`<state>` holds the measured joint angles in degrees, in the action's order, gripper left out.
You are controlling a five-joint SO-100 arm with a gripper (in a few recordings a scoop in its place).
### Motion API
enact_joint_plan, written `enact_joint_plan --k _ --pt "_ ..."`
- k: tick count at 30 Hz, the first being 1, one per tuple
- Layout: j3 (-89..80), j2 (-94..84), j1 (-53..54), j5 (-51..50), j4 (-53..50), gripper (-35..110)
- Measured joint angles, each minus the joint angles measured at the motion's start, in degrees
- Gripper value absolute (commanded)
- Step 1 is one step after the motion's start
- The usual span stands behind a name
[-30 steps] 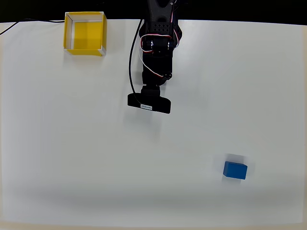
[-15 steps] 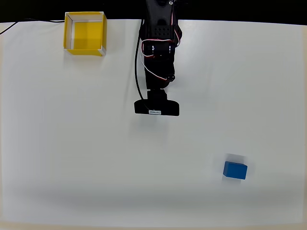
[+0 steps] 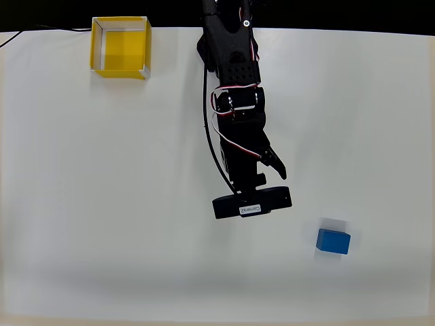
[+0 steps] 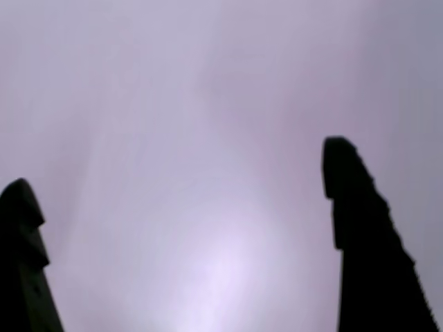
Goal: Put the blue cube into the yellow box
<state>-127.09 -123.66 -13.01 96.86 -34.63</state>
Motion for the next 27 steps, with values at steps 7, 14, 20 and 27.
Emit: enact_joint_plan --k 7,14,20,27 --pt "16.61 21.71 -3.52 -3.34 15.38 47" --pt "33.75 41.40 -7.21 -1.41 20.48 53" --pt "44.38 52.12 -9.58 2.46 20.48 59" --pt "51.68 62.49 -12.83 5.62 20.48 62"
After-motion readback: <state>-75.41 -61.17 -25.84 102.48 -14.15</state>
